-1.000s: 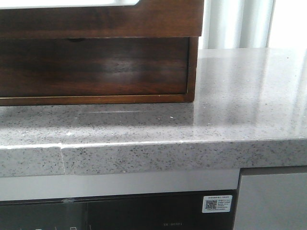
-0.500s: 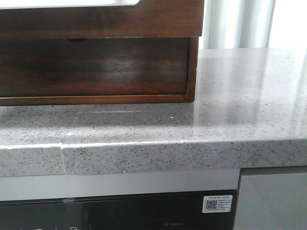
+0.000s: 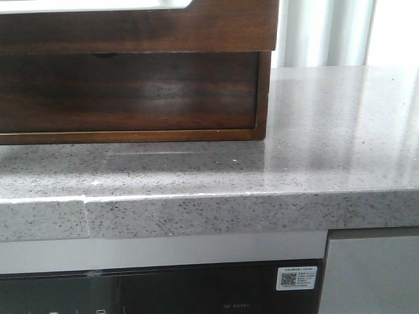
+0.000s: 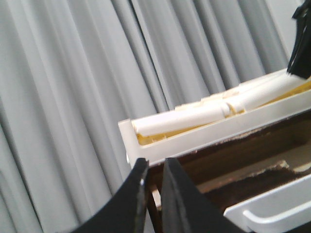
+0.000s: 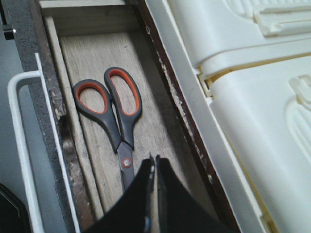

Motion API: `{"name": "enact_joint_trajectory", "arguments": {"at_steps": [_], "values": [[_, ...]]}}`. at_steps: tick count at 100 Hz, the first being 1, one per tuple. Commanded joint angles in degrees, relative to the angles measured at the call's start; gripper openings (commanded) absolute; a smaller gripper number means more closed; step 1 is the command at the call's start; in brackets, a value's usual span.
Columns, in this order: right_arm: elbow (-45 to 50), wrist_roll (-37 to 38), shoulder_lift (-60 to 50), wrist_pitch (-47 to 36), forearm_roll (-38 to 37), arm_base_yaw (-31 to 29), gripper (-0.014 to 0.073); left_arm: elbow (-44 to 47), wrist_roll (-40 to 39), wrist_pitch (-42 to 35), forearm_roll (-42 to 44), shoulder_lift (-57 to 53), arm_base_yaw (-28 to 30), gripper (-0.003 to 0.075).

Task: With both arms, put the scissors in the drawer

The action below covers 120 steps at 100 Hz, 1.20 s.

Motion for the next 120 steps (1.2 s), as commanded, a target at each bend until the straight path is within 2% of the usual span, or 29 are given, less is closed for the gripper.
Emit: {"name": "enact_joint_trajectory", "arguments": {"at_steps": [1,13,23,52,73,97,120], "values": [[-1.8,2.0,-4.5,-1.1,-0.1,-0.3,-0.0063,-1.3,-0.7,1.8,-4.5,-1.9,-0.2,-0.0020],[-1.6,4.6,-7.0,2.2,-0.1,-0.3,-0.0062,-1.3,-0.7,7.4,-7.5,-1.9,-0.2,-0.0019],[-0.1,4.7,-9.8,0.8,0.2,-0.3,-0.0062,-0.7,-0.7,9.1,-7.5,-1.9,-0.2,-0.0019],[11.2,4.8,-21.1,-9.8,2.3,-0.3,-0.0062,4.8,-0.7,-1.5,-8.2,-1.9,-0.2,-0.0019],[28.7,4.8,-32.2,-23.1,2.3,-0.3,-0.0062,7.9,-0.7,-3.3,-15.1,-1.9,-0.2,-0.0019],[55.4,4.8,-48.3,-42.5,4.0,-0.3,-0.0062,8.4,-0.7,-3.4,-15.4,-1.9,-0.2,-0.0019],[75.5,4.9,-64.3,-49.9,7.0,-0.3,-0.0062,8.4,-0.7,-3.4,-15.5,-1.9,-0.2,-0.0019]]}}
